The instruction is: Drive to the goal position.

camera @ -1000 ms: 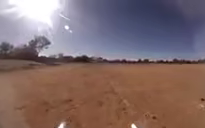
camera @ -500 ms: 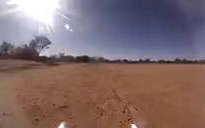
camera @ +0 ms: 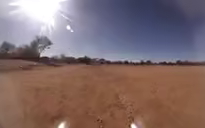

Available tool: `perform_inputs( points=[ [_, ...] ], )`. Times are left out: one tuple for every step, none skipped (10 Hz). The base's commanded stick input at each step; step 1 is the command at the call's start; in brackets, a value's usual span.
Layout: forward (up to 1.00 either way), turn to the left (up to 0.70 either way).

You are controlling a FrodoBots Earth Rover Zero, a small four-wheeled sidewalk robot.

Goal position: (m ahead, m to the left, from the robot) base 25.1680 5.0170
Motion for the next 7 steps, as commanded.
perform_inputs(
  points=[
    [0.50, 0.00],
    [0.50, 0.00],
    [0.50, 0.00],
    [0.50, 0.00],
    [0.50, 0.00],
    [0.50, 0.00],
    [0.50, 0.00]
  ],
)
